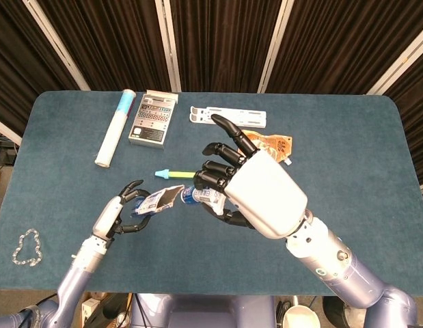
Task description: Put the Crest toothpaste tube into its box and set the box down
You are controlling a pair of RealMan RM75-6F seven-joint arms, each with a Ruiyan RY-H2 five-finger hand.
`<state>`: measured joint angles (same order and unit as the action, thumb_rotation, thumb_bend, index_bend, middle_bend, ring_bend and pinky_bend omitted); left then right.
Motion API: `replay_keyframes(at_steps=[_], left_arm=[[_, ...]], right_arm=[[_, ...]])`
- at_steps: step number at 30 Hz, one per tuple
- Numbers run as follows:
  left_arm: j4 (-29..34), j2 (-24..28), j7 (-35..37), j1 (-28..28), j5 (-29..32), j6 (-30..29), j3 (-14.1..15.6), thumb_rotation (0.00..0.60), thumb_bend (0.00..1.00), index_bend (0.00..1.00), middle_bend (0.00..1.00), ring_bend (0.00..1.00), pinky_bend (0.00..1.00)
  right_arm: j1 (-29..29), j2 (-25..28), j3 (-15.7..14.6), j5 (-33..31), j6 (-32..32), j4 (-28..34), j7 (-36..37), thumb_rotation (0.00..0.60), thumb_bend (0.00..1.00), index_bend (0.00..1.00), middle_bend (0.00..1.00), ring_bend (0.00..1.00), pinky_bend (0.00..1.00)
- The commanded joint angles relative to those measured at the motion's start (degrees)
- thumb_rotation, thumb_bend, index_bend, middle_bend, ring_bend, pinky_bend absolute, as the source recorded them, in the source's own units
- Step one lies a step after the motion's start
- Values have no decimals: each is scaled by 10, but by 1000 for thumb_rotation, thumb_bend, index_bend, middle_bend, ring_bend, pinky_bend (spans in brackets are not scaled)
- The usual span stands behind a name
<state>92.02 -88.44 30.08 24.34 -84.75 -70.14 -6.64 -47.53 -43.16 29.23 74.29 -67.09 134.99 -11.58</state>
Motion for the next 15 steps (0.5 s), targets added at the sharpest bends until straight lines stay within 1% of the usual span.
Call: replay_keyframes(at_steps=[1,15], left_arm=[[-2,-3,1,1,0,0,0,600,460,398,388,85,74],[-4,-6,0,3,2,-3,-1,600,460,400,387,85,74]], right_arm=[[3,-4,-4,-2,-5,0,-6,600,528,536,686,321,0],[30,-23,-32,34,-25,0,-7,600,535,539,686,321,0]])
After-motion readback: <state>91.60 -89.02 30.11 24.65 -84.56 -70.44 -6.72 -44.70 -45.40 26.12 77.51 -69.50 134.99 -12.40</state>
